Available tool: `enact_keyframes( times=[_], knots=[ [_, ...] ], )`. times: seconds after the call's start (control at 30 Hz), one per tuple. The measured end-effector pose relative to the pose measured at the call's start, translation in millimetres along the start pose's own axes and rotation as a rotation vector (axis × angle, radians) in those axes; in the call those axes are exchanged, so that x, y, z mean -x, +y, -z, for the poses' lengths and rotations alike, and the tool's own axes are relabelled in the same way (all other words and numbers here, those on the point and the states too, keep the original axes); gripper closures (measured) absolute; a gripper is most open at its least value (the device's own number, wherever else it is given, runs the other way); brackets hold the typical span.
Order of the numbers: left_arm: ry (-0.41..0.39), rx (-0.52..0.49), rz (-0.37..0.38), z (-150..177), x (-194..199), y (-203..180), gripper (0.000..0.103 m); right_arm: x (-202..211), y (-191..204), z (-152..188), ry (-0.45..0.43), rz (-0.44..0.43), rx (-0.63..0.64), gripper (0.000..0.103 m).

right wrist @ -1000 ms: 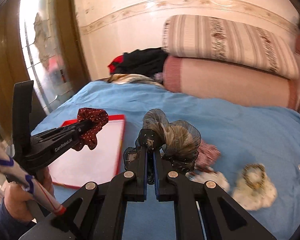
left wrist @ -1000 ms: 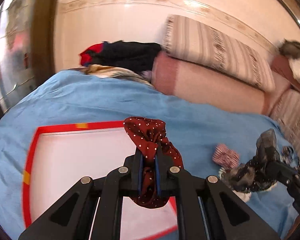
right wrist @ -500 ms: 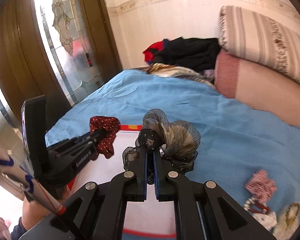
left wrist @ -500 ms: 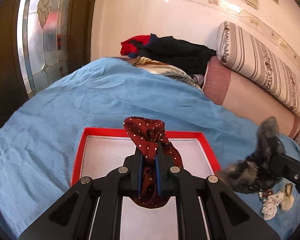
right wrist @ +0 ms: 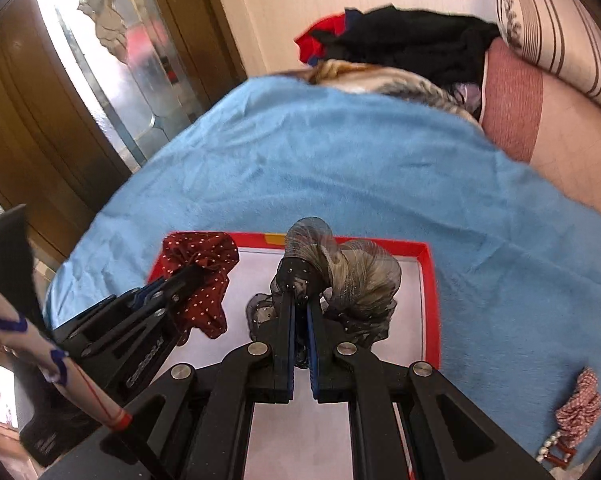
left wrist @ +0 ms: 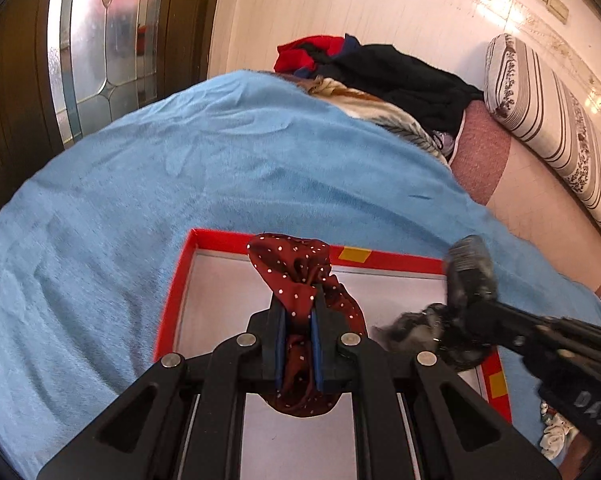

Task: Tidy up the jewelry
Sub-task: 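Carry both held scrunchies over the red-rimmed tray with both tools, then open both tools to drop the scrunchies into the tray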

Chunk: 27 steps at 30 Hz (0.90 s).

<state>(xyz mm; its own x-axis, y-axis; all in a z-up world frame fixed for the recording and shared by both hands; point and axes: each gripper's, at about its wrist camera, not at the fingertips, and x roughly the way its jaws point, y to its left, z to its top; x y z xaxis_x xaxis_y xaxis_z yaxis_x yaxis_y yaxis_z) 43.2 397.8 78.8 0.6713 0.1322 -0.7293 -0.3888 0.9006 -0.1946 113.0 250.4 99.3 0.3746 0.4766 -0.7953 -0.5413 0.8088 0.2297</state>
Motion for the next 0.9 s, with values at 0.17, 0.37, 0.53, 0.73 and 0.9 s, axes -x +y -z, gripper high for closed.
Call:
enact_keyframes(
  times=[0.17, 0.37, 0.53, 0.73, 0.9],
  knots=[
    [0.029, -0.001, -0.005, 2, -12, -4, 0.092, -16, -5, -3, 0.016, 0.002, -0.017, 0.096],
    [0.047, 0.007, -0.025, 4, -19, -2, 0.092, -27, -11, -8, 0.026, -0.012, -0.053, 0.091],
    [0.039, 0.003, -0.030, 3, -16, -3, 0.085, -24, -14, -7, 0.017, -0.033, -0.066, 0.078],
    [-0.006, -0.001, -0.031, -1, 0, -7, 0.080, -1, -15, -8, -0.029, -0.054, -0.073, 0.075],
    [-0.052, 0.004, -0.029, -5, 15, -11, 0.073, 21, -21, -7, -0.063, -0.075, -0.092, 0.075]
  ],
)
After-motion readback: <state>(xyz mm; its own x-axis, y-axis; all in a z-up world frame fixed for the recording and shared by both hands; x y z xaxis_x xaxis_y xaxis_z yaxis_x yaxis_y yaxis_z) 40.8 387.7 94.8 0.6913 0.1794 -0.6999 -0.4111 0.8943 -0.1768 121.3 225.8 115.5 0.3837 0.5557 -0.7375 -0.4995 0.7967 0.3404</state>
